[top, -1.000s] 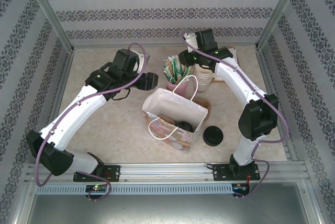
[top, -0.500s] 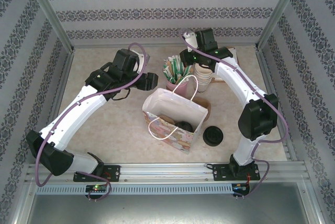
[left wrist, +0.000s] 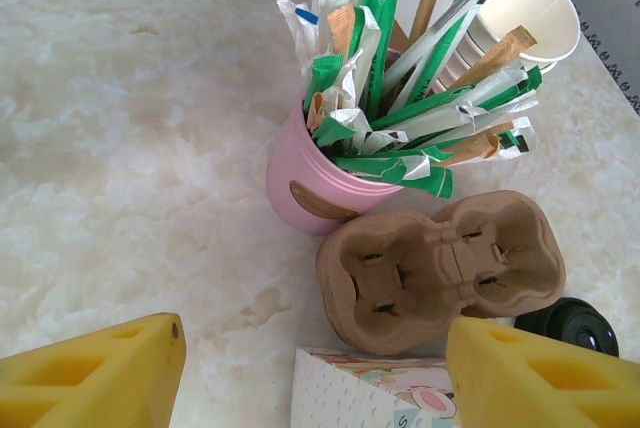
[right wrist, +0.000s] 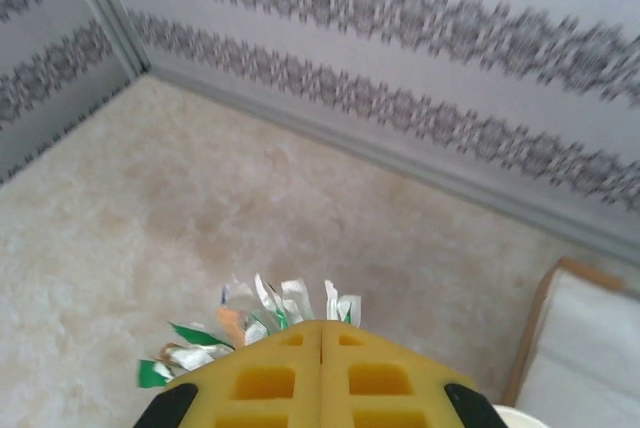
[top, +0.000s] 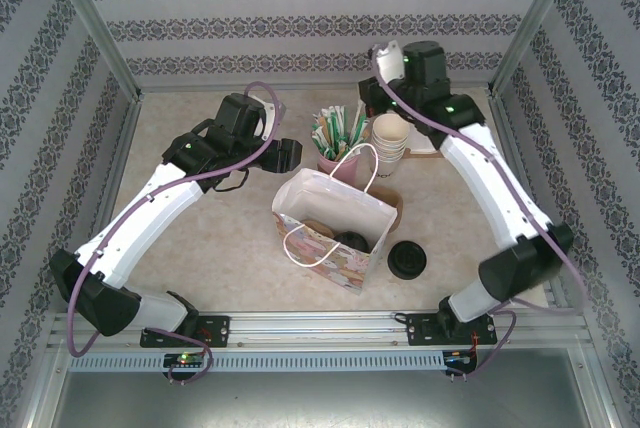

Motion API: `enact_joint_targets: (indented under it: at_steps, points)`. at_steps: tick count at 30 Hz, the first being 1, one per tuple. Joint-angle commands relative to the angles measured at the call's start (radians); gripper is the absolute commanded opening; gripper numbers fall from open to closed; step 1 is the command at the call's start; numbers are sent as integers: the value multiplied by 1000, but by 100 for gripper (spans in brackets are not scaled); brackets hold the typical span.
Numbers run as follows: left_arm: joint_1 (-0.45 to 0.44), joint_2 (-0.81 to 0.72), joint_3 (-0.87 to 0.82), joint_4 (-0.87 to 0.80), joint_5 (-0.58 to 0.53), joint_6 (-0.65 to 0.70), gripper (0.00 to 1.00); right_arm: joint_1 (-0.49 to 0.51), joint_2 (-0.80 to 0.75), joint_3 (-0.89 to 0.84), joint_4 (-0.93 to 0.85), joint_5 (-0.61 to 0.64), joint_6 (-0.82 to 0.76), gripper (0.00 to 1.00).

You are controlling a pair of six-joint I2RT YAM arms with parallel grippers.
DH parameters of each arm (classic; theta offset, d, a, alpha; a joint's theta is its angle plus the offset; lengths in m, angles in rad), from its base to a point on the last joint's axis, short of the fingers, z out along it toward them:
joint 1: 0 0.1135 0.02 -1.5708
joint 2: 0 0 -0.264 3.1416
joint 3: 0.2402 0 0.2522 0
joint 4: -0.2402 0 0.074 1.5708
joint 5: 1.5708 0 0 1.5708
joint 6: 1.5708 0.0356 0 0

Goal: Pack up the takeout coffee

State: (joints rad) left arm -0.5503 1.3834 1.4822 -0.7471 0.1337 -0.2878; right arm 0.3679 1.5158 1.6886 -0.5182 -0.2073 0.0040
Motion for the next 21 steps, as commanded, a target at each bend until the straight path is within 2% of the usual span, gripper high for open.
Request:
enact_joint_targets:
  at_steps: [1,6,11,14,21]
  points:
    - [-14,-39,2,1,-17,-2,70,28,-95,-15,25,75,3,0]
    - [-15,-61,-15,11,-27,-12,70,91,-247,1,11,157,-23,0]
    - [-14,-81,-30,23,-21,-31,70,163,-401,5,5,171,-15,0]
    - [-13,-90,-36,32,-8,-46,70,198,-485,1,-9,136,18,0]
    - [-15,-116,-49,33,-4,-71,70,230,-638,-79,-34,-30,153,0]
